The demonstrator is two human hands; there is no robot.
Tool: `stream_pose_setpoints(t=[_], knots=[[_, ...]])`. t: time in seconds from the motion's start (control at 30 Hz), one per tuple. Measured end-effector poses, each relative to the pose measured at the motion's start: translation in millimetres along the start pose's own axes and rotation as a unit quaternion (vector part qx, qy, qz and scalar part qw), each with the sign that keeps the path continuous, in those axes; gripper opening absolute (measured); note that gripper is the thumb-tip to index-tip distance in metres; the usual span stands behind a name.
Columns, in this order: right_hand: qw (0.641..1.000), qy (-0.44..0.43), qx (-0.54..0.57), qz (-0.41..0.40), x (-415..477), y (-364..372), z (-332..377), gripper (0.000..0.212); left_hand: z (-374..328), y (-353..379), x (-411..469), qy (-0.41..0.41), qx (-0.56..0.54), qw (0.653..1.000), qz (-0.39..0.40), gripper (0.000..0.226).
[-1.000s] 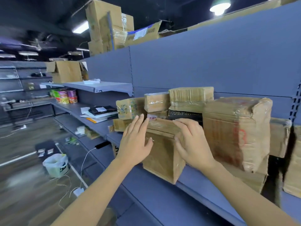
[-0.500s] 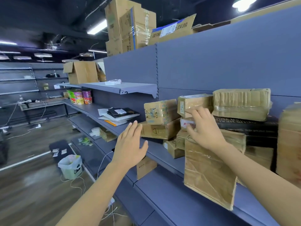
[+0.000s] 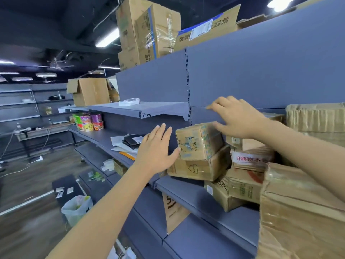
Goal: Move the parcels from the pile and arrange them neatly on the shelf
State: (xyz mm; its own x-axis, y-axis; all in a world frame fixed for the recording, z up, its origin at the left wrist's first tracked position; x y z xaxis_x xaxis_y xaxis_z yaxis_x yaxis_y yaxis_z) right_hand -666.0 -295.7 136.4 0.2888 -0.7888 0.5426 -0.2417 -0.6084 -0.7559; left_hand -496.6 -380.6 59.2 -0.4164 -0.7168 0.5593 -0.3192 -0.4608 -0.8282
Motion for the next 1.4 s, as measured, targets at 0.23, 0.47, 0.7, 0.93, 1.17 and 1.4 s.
stream_pose_setpoints(t=[0.23,0.47,0.7,0.93,1.17,1.4], knots=[[0.983,0.11,0.089,0.115,51,62,-16,0.053,29,66,62,-0.122,-0.279,0.944,0.125,0.07],[0.932,0.291,0.199,0.084,62,100,-56,0.055,63,129,115,-0.217,-0.45,0.837,0.222,0.053],[0.883,0.378,0.263,0.087,67,132,-37,0.058,66,184,138,-0.265,-0.59,0.695,0.316,0.074],[0.867,0.413,0.228,0.16,71,156,15,0.068,-10,216,107,-0.274,-0.719,0.385,0.51,0.085],[0.855,0.505,0.113,0.039,59,176,41,0.096,-18,216,107,-0.223,-0.773,0.363,0.47,0.051],[0.851,0.522,-0.011,-0.054,53,162,49,0.088,-8,191,87,-0.225,-0.815,0.288,0.45,0.049]])
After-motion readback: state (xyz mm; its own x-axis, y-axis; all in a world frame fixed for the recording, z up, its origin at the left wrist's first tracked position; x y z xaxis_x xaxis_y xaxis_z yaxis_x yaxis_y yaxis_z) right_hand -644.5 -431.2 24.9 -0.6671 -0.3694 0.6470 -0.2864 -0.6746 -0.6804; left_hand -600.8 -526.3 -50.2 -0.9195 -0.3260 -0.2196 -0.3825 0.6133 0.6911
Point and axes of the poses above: each hand's wrist, its own x-axis towards the middle knuckle, its own y-axis out of the palm, z = x × y, the point moved 9 cm from there along x, towards the middle knuckle, and after that the axes turned 8 degrees about -y, right-handed, at the moved point
